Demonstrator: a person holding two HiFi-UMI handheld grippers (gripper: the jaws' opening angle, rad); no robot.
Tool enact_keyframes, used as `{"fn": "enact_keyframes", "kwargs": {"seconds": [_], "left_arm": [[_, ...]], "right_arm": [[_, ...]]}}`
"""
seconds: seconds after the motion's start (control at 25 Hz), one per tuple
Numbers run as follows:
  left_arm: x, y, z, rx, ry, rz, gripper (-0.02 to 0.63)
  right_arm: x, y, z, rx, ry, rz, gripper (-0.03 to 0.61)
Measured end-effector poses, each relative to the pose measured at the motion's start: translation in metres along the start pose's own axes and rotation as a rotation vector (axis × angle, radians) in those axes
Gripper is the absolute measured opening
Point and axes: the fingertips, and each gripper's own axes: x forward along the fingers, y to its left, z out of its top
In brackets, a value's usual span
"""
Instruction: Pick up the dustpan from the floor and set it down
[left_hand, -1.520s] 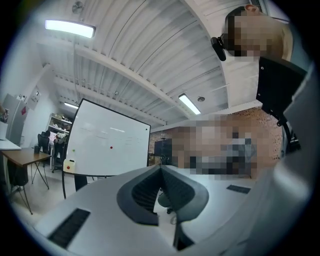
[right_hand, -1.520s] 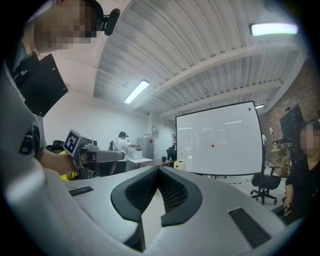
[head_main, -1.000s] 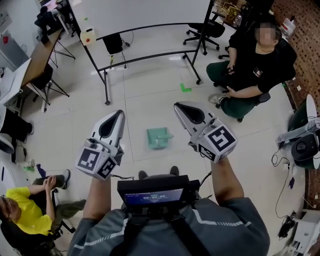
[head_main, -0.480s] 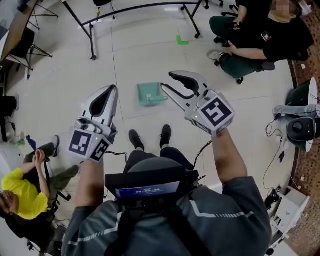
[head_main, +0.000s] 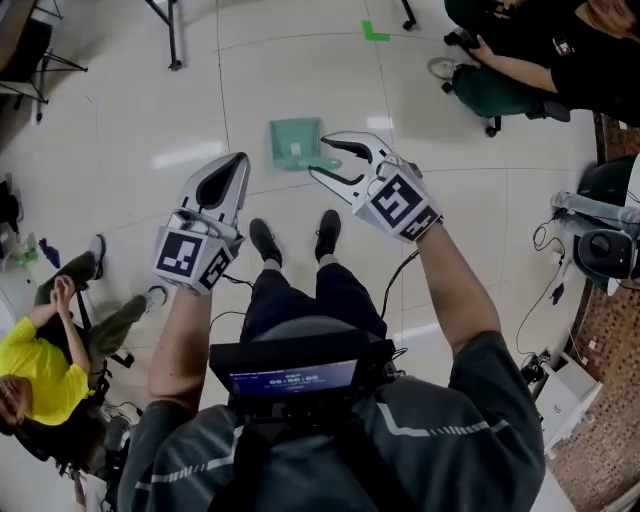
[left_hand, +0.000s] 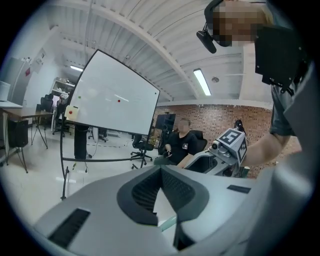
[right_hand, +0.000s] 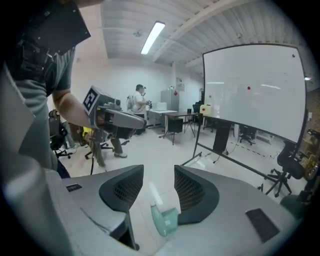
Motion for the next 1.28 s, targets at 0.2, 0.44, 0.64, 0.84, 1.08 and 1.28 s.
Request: {"fn": "enact_keyframes", "kwargs": {"seconds": [0.2, 0.44, 0.64, 0.84, 1.08, 1.28], "left_arm": [[0.03, 0.034, -0.071, -0.029, 0.043, 0.003, 0.029], [0.066, 0.061, -0.14, -0.064, 0.115, 0.011, 0.029], [0.09, 0.069, -0.194, -0.074, 0.164, 0.005, 0.029], [0.103, 0.068, -0.218, -0.094, 0.178, 0.008, 0.029], [0.101, 0.074, -0.231, -0.102, 0.198, 0.012, 0.029], [0.084, 0.079, -0.216, -0.085, 0.181, 0.023, 0.029]], "right_arm": [[0.058, -0.01, -0.083, -0.016, 0.104, 0.054, 0.213], [0.112, -0.016, -0.178, -0.062, 0.234, 0.134, 0.241], [0.147, -0.017, -0.238, -0.162, 0.319, 0.163, 0.241], [0.166, -0.021, -0.268, -0.194, 0.354, 0.162, 0.238], [0.179, -0.022, -0.274, -0.24, 0.34, 0.162, 0.155], [0.181, -0.012, -0.256, -0.281, 0.259, 0.192, 0.146]]}}
